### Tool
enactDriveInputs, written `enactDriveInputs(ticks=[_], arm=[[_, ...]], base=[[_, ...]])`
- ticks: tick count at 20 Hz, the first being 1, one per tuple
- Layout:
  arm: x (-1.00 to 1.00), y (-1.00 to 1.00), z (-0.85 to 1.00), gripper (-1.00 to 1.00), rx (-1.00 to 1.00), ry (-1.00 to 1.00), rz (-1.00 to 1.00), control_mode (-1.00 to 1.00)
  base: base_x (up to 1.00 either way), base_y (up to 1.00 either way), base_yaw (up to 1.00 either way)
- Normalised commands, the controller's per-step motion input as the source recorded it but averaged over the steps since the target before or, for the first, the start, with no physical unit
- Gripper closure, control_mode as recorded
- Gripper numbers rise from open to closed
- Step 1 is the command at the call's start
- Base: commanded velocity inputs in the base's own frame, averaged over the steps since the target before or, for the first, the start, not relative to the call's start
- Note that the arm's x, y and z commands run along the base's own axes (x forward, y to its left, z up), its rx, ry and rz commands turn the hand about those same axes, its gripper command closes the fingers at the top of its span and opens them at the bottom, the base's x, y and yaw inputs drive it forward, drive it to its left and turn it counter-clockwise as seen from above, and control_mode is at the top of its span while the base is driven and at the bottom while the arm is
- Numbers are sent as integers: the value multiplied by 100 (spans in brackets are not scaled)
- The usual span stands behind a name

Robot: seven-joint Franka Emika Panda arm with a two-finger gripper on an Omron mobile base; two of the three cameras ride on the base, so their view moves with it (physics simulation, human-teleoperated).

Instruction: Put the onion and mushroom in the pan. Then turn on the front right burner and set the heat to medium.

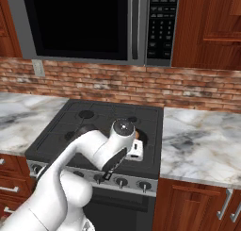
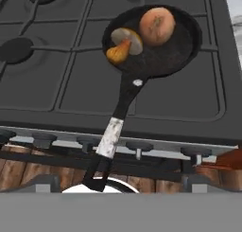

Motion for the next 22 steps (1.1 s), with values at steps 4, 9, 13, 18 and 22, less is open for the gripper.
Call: enactDriveInputs(ticks=[4,9,13,18,22], arm=[[-17,-30,3,-100,0,-37,6,-100],[-16,-53,5,-100,-1,-25,4,-100],[-29,-49,0,-100,0,-14,4,-100],[-33,-32,0,-100,0,-14,0,-100],[-24,-24,-5,-100,0,-21,0,-100]], base=[[0,0,0],[0,0,0],[0,0,0],[0,0,0],[0,0,0]])
